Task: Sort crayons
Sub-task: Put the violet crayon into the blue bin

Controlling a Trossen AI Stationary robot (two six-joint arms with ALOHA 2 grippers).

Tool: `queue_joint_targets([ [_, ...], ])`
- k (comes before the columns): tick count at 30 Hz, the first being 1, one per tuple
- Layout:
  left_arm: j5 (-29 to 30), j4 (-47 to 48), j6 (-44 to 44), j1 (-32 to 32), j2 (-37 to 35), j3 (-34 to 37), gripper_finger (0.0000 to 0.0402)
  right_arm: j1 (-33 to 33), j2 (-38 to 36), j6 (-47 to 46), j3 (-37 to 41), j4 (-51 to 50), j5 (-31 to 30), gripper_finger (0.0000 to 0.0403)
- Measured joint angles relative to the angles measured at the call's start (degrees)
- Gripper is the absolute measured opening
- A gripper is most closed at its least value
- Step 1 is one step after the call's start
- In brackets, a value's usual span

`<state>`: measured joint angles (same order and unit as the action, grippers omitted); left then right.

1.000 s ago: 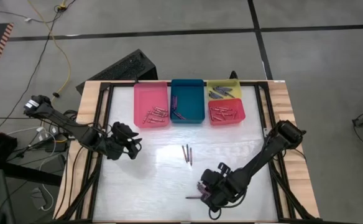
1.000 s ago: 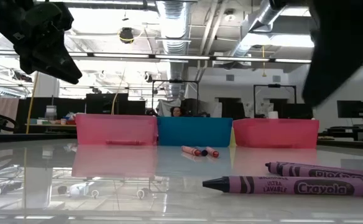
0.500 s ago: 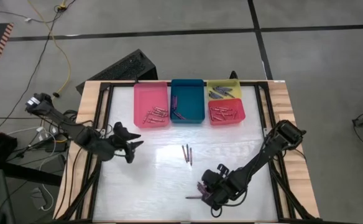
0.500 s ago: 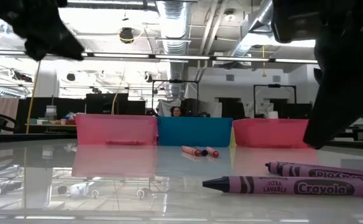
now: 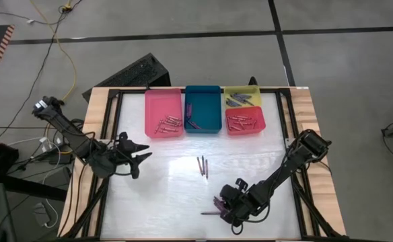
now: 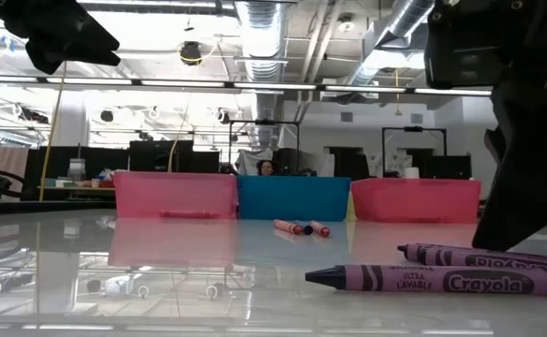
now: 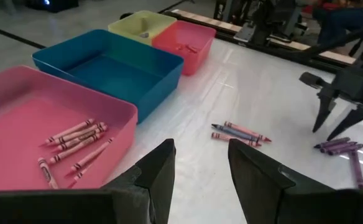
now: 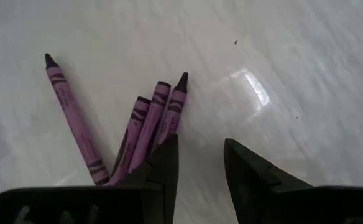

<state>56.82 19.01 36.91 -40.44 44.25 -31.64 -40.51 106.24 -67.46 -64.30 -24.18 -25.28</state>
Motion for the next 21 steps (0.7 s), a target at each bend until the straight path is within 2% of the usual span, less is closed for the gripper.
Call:
queue_joint_targets([
  [12, 0.02, -0.01, 0.16, -0.33, 0.0, 0.0, 0.0139, 1.39, -0.25, -3.24, -0.12, -7.43, -0.16, 0.0132],
  [16, 0.04, -0.01, 0.14, -0.33, 0.0, 0.0, 0.0139, 2.03, -0.2, 0.89, -1.63, -7.83, -0.12, 0.0132],
  [21, 0.07, -0.01, 0.14, -0.33, 0.0, 0.0, 0.0139, 1.68, -0.2, 6.59, -3.36, -3.15, -0.19, 0.0132],
])
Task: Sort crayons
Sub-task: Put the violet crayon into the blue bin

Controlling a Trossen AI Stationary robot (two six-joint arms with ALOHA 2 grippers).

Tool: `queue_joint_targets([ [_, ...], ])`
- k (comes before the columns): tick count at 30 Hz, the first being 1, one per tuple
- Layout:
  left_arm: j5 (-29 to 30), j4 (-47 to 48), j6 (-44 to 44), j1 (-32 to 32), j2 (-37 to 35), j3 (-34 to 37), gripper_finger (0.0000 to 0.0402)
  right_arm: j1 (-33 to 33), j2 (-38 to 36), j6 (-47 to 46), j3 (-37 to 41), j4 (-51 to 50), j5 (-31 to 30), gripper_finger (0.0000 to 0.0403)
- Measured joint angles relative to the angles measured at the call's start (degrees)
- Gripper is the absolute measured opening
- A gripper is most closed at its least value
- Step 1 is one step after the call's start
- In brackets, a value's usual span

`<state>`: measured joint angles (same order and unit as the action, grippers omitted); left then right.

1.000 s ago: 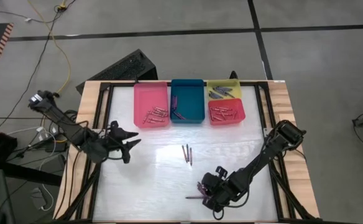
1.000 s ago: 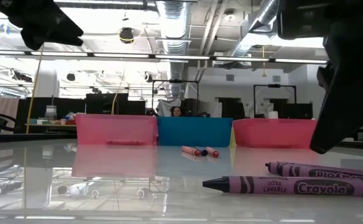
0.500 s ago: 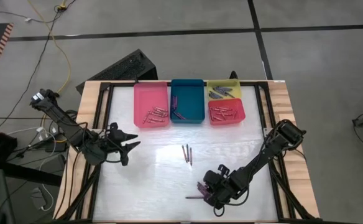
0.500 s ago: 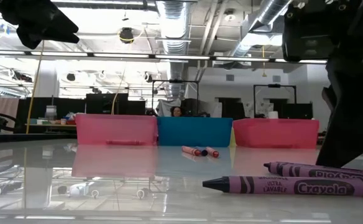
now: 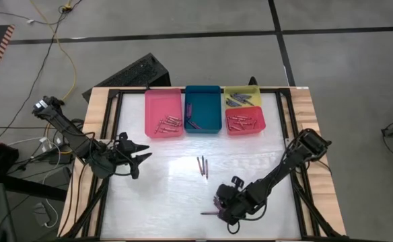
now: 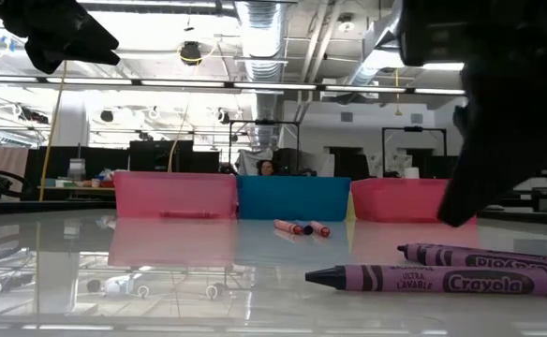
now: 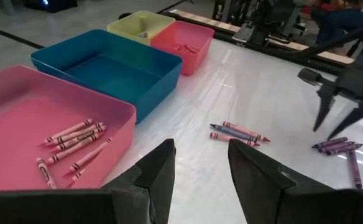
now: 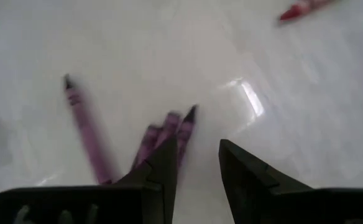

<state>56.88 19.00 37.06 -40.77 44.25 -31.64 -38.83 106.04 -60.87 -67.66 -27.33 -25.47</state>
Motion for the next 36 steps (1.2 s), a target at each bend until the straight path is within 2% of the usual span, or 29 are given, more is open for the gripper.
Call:
queue_joint_targets([
  [12, -0.07, 0.02, 0.7, 0.0, 0.0, 0.0, 0.0139, -1.49, 0.2, -0.6, 2.16, 3.14, -0.08, 0.0132],
  [24, -0.11, 0.02, 0.94, 0.0, 0.0, 0.0, 0.0139, -0.8, 0.15, -7.42, 2.56, -3.63, -0.54, 0.0132],
  [29, -0.13, 0.04, 1.11, 0.0, 0.0, 0.0, 0.0139, -1.51, 0.05, 0.48, -0.35, 0.07, -1.82, 0.0132],
  [33, -0.13, 0.04, 1.11, 0.0, 0.0, 0.0, 0.0139, -3.21, 0.01, 9.15, -1.14, 7.77, -1.61, 0.0132],
  [36, -0.15, 0.07, 1.12, 0.0, 0.0, 0.0, 0.0139, -4.18, 0.09, 12.0, -1.25, 10.63, -1.56, 0.0132],
])
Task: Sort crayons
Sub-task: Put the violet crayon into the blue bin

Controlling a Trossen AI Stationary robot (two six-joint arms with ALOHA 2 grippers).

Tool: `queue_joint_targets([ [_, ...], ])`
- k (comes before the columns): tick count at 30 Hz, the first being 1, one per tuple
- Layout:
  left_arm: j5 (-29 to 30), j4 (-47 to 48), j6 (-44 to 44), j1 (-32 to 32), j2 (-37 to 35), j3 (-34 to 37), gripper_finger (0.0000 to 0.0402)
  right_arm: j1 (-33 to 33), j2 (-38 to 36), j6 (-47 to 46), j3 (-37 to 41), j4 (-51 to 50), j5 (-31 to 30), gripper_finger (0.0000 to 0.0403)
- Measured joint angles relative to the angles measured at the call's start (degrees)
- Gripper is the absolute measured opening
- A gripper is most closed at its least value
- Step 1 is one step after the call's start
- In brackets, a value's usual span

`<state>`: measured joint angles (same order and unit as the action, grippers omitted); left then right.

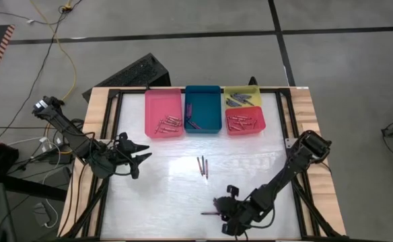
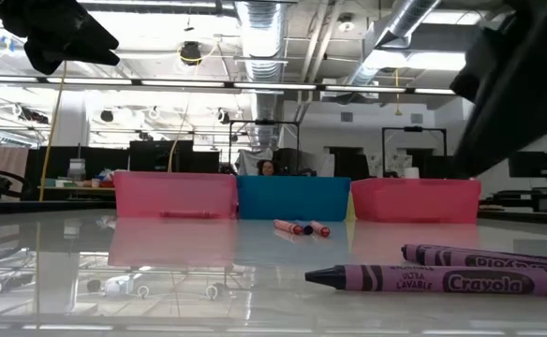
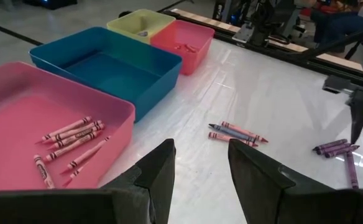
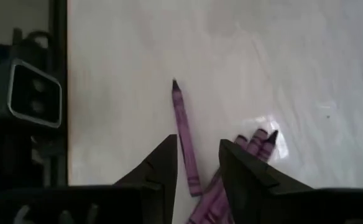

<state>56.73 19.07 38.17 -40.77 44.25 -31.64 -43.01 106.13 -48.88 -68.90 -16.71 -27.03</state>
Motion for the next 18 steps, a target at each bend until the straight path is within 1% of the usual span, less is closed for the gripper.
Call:
queue_joint_targets([
  [2, 0.0, 0.0, 0.23, 0.0, 0.0, 0.0, 0.0139, -0.43, 0.0, -0.22, 0.02, -1.58, 0.82, 0.0132],
  [6, -0.33, 0.54, 0.94, 0.0, 0.0, 0.0, 0.0139, -0.39, 0.07, -3.84, 0.07, -4.98, 1.7, 0.0132],
  [14, -1.32, 1.29, 2.12, 0.0, 0.01, 0.0, 0.0139, -0.36, 0.27, -4.05, 0.08, -5.56, 1.67, 0.0132],
  [18, -1.46, 1.28, 2.14, -0.02, 0.01, 0.0, 0.0139, -0.29, 3.02, -4.38, 0.17, -5.98, 2.26, 0.0132],
])
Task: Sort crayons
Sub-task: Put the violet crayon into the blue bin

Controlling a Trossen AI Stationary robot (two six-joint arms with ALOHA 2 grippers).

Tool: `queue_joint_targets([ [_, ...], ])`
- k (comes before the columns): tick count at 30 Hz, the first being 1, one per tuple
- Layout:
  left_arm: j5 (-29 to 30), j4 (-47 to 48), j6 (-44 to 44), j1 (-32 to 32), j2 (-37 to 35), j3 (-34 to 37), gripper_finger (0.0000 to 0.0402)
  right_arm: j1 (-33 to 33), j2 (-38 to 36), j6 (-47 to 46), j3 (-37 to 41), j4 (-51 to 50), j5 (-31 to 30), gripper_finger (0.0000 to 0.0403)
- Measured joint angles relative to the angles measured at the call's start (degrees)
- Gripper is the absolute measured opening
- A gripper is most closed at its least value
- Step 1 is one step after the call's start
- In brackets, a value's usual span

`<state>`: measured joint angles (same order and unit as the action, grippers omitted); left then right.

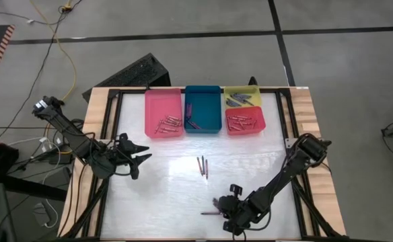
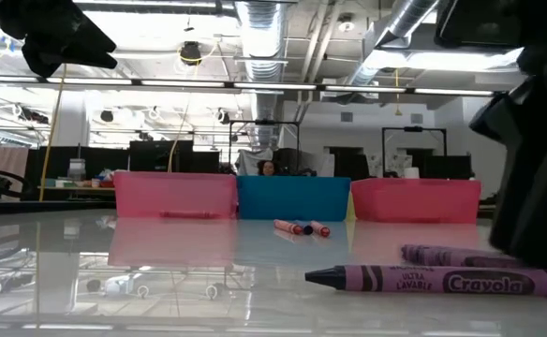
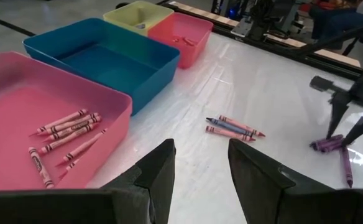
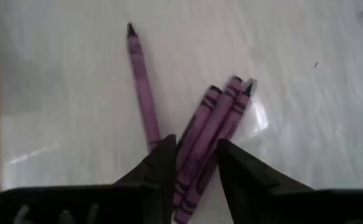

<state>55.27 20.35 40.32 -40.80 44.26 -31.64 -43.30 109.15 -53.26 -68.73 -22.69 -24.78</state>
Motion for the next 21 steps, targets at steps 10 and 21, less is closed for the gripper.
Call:
queue_joint_targets([
  [10, -0.04, -0.15, 0.02, 0.0, -0.01, 0.0, 0.0139, 1.36, 1.97, -6.25, -0.37, -6.61, 1.78, 0.0132],
  [21, -0.07, -0.34, 0.02, 0.0, 0.01, 0.0, 0.0139, 5.07, 2.0, 0.38, -0.15, -10.84, 1.43, 0.0132],
])
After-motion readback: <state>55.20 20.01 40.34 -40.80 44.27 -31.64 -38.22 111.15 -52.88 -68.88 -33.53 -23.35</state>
